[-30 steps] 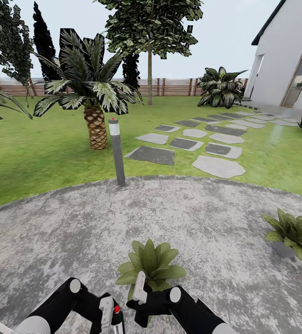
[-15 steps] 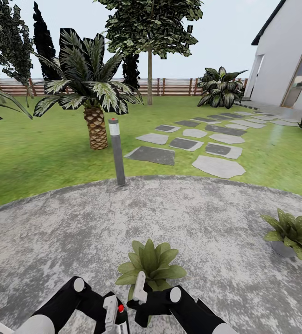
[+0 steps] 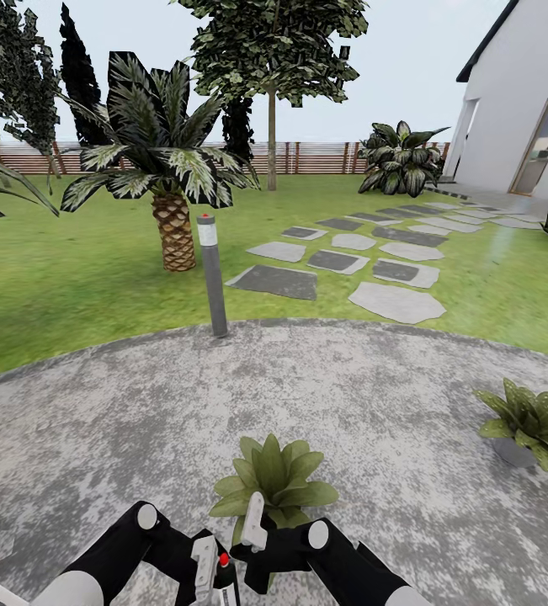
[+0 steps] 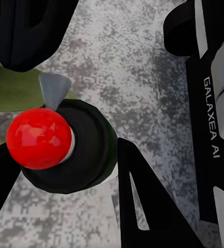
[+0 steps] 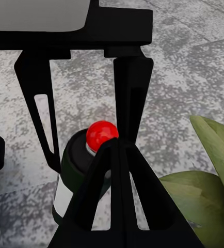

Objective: Pick up the pesticide atomizer in the garden and spray insectifuge to fully cover both potted plants in the garden.

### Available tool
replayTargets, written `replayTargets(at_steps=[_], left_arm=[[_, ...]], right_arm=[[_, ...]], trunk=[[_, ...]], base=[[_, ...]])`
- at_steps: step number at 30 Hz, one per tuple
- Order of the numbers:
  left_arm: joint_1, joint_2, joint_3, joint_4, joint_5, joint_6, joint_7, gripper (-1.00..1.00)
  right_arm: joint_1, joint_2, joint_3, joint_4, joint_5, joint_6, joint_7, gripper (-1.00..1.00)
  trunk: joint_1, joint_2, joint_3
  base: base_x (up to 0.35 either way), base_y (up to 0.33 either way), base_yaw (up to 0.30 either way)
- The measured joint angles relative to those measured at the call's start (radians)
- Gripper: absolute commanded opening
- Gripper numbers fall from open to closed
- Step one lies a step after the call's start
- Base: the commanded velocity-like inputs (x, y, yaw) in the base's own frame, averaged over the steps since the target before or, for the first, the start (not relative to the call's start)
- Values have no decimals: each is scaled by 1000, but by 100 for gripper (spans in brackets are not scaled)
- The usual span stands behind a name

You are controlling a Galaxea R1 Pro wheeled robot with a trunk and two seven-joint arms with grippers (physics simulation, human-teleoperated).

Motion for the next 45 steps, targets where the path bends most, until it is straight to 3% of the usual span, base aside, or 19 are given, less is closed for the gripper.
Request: replayTargets(at_steps=[24, 31, 37, 43, 44, 45], left_arm=[[-12, -4, 0, 7, 0, -3, -1, -100], [-6, 33, 4, 17, -9, -4, 1, -100], [1, 105, 7, 17, -8, -6, 3, -100], [3, 153, 8, 20, -5, -5, 11, -100], [3, 159, 9, 20, -4, -5, 12, -100], [3, 167, 9, 20, -3, -5, 12, -100]], right_arm=[[0, 0, 1, 1, 0, 0, 0, -100], [0, 0, 1, 1, 0, 0, 0, -100], [0, -2, 1, 1, 0, 0, 0, -100], [0, -40, 4, 10, 1, -1, 0, -100], [0, -49, 3, 20, 0, -1, 0, 100], [0, -59, 1, 40, 0, -3, 0, 100]], trunk=[[0, 0, 0], [0, 0, 0], [0, 0, 0], [0, 0, 0], [0, 0, 0], [0, 0, 0]], base=[[0, 0, 0], [0, 0, 0], [0, 0, 0], [0, 0, 0], [0, 0, 0], [0, 0, 0]])
